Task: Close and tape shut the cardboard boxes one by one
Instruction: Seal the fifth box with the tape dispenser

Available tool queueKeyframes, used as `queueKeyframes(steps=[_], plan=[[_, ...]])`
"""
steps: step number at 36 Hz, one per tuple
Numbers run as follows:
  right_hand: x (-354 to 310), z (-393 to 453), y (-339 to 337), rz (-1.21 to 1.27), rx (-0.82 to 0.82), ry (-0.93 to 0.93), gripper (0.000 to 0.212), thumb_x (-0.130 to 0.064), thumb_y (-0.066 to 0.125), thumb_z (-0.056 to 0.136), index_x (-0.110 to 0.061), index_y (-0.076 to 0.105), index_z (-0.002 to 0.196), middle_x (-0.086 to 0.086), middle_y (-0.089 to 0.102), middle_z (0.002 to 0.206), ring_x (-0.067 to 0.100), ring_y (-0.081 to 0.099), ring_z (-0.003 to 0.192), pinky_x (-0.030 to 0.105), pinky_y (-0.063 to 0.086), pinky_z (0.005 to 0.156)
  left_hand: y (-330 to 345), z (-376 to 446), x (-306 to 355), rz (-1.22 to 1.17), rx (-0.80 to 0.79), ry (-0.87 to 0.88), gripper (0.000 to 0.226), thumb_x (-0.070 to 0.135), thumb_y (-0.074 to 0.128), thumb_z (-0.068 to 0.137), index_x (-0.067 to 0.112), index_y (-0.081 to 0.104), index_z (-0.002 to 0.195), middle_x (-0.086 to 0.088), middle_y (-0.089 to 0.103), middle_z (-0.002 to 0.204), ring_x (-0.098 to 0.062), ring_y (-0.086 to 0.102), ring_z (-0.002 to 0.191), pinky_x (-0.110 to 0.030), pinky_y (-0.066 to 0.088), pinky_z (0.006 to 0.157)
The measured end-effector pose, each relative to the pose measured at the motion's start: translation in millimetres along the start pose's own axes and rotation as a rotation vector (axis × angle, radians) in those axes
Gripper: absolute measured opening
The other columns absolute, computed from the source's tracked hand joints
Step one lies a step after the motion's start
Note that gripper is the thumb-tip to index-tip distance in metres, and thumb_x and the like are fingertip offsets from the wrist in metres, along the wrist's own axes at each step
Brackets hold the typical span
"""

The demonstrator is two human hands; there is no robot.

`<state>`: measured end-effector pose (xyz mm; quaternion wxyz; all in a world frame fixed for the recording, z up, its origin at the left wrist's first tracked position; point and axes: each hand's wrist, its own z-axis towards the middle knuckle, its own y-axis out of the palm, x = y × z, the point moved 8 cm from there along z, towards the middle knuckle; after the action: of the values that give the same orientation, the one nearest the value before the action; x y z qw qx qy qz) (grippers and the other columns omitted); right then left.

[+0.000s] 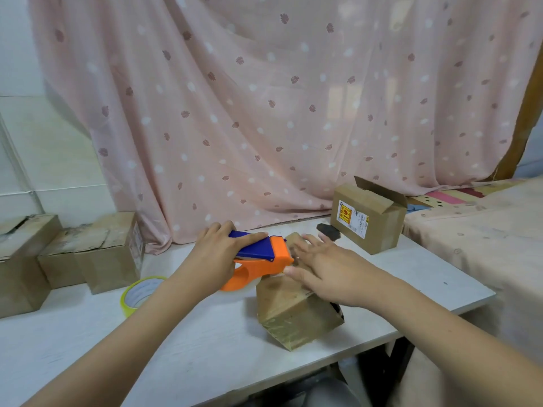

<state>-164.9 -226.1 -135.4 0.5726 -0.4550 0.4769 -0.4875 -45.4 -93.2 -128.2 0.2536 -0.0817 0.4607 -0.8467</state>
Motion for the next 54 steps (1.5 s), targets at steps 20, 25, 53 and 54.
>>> queueKeyframes(steps=[20, 25, 53, 54], plan=[[11.1, -19.8, 31.5, 0.101, -0.062, 0.142, 0.106, -0.084, 0.046, 0.079, -0.032, 0.001, 0.16, -0.018, -0.011, 0.165, 0.008, 0.0, 0.153, 0.031, 0.019, 0.12, 0.8, -4.7, -9.5, 0.02, -0.047, 0.008, 0.09, -0.006, 0.064, 0.068, 0.042, 0.049, 0.142, 0.0, 0.048, 0.086, -0.019, 0.036, 0.072, -0.031, 0.031, 0.067], [15.3, -18.0, 28.4, 0.003, -0.071, 0.142, 0.108, -0.088, 0.04, 0.076, -0.03, 0.005, 0.16, -0.016, -0.005, 0.166, 0.009, -0.004, 0.153, 0.039, 0.027, 0.12, -2.9, -7.5, -10.8, 0.028, -0.04, 0.026, 0.088, -0.003, 0.068, 0.07, 0.042, 0.047, 0.144, 0.0, 0.047, 0.085, -0.018, 0.036, 0.07, -0.03, 0.029, 0.065], [7.5, -20.4, 35.5, 0.037, -0.209, 0.208, 0.11, -0.087, 0.042, 0.079, -0.022, 0.005, 0.16, 0.001, 0.0, 0.168, 0.023, -0.008, 0.154, 0.039, 0.008, 0.123, 9.8, -24.1, -16.3, -0.006, -0.166, -0.039, 0.092, -0.003, 0.061, 0.075, 0.047, 0.036, 0.148, 0.0, 0.034, 0.091, -0.022, 0.034, 0.076, -0.034, 0.03, 0.071], [-0.3, -16.6, 34.7, 0.048, -0.195, 0.187, 0.11, -0.086, 0.041, 0.08, -0.023, 0.0, 0.159, 0.0, -0.005, 0.168, 0.023, -0.01, 0.154, 0.038, 0.005, 0.123, 9.8, -24.5, -17.1, 0.0, -0.164, -0.045, 0.093, -0.003, 0.062, 0.073, 0.046, 0.037, 0.148, 0.0, 0.035, 0.09, -0.022, 0.035, 0.075, -0.034, 0.031, 0.07]])
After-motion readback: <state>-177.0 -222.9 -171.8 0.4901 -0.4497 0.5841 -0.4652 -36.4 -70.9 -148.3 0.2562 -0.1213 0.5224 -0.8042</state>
